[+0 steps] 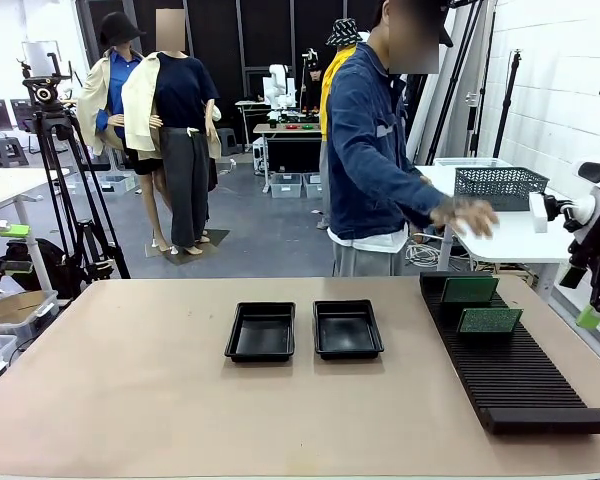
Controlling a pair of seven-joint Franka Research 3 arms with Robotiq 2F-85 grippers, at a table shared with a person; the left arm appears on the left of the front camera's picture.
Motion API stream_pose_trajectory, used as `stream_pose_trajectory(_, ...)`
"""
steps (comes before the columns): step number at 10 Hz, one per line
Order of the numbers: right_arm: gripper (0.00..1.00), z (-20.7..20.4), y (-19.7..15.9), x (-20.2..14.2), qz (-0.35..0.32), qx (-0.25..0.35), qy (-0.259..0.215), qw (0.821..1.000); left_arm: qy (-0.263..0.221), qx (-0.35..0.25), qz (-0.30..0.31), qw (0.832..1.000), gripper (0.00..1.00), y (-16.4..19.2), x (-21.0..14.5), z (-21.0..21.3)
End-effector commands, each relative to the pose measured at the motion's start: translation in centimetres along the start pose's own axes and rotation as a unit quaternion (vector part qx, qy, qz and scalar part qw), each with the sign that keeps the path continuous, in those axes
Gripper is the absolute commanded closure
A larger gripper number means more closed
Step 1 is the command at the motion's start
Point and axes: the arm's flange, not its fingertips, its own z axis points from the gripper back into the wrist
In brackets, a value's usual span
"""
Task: Inspect and transfer BCBs to ESD trays.
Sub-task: Pick up the Blank PCB from the PCB Rack and place it in the left ESD tray.
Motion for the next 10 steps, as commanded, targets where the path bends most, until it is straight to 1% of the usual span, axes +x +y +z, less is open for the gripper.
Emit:
stream_pose_trajectory(1, 0.00, -0.2, -0.8, 0.3, -0.003, -0.005, 0.017, 1.000, -0.002, 0.000, -0.001, 1.000, 0.00, -0.2, 0.0, 0.1)
stream_pose_trajectory(4, 0.00, -0.3, -0.8, 0.3, 0.017, -0.016, 0.015, 1.000, -0.002, 0.000, -0.001, 1.000, 0.00, -0.2, 0.0, 0.1)
stream_pose_trajectory(7, 0.00, -0.2, -1.1, 0.5, 0.030, -0.020, 0.002, 0.999, -0.002, 0.000, -0.001, 1.000, 0.00, -0.2, 0.0, 0.1)
stream_pose_trajectory(8, 0.00, -0.6, -1.7, 0.9, 0.030, -0.030, -0.007, 0.999, -0.002, 0.000, -0.001, 1.000, 0.00, -0.2, 0.0, 0.1)
stream_pose_trajectory(9, 0.00, -2.5, -5.7, 2.1, 0.040, -0.077, -0.034, 0.996, -0.002, 0.000, -0.001, 1.000, 0.00, -0.2, 0.0, 0.1)
stream_pose_trajectory(10, 0.00, -2.7, -6.1, 2.2, 0.037, -0.077, -0.036, 0.996, -0.002, 0.000, -0.001, 1.000, 0.00, -0.2, 0.0, 0.1)
